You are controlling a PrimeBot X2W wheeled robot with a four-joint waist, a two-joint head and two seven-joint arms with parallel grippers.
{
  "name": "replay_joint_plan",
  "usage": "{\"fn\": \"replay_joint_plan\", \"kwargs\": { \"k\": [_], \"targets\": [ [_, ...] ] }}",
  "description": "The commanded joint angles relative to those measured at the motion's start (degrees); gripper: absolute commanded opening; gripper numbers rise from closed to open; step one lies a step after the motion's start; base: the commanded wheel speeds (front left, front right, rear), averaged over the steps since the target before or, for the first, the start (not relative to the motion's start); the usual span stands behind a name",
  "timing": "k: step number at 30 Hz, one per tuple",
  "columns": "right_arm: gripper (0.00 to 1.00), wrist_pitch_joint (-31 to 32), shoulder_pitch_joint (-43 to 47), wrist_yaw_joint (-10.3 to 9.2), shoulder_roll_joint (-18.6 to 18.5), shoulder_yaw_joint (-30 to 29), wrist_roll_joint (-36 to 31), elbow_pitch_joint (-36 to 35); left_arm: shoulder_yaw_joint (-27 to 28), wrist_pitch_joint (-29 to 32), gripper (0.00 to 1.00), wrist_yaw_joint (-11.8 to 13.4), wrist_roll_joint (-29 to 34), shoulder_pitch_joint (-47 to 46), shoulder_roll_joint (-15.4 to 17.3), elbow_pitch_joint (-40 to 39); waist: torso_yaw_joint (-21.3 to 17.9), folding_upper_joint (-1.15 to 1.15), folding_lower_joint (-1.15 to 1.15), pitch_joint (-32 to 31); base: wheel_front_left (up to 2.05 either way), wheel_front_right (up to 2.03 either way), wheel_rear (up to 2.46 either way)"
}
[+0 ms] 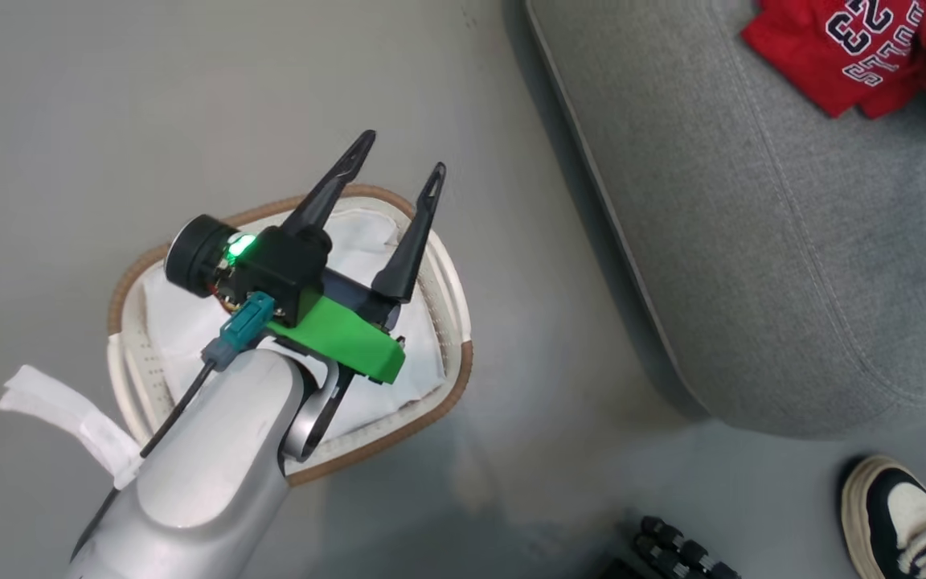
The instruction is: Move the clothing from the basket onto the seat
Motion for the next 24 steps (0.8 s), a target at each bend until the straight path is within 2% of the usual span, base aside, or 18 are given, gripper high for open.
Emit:
{"fn": "replay_joint_plan", "kwargs": {
  "k": [1, 10, 18, 24],
  "targets": [
    [1.0, -0.2, 1.8, -0.08, 0.5, 0.7, 0.7, -1.2, 0.9, -0.4, 1.0, 0.7, -0.1, 1.5, -0.3, 0.3, 3.5, 0.0, 0.0, -3.8, 0.0, 0.0, 0.0],
    [1.0, -0.2, 7.7, -0.08, 7.7, 2.8, 2.4, -11.4, 12.1, -0.4, 1.0, 4.6, 6.0, 9.1, -2.4, -2.8, 10.1, 0.0, 0.0, -10.5, 0.0, 0.0, 0.0],
    [1.0, -0.2, 10.7, -0.08, 13.6, 4.7, 1.5, -13.7, 21.7, -0.4, 1.0, 4.4, 10.6, 15.8, -5.3, -0.6, 14.7, 0.0, 0.0, -15.1, 0.0, 0.0, 0.0],
    [1.0, -0.2, 14.8, -0.08, 16.0, 6.2, 1.0, -13.9, 28.0, -0.4, 1.0, 3.0, 13.4, 20.4, -7.1, 3.1, 16.4, 0.0, 0.0, -18.2, 0.0, 0.0, 0.0]
  ]
}}
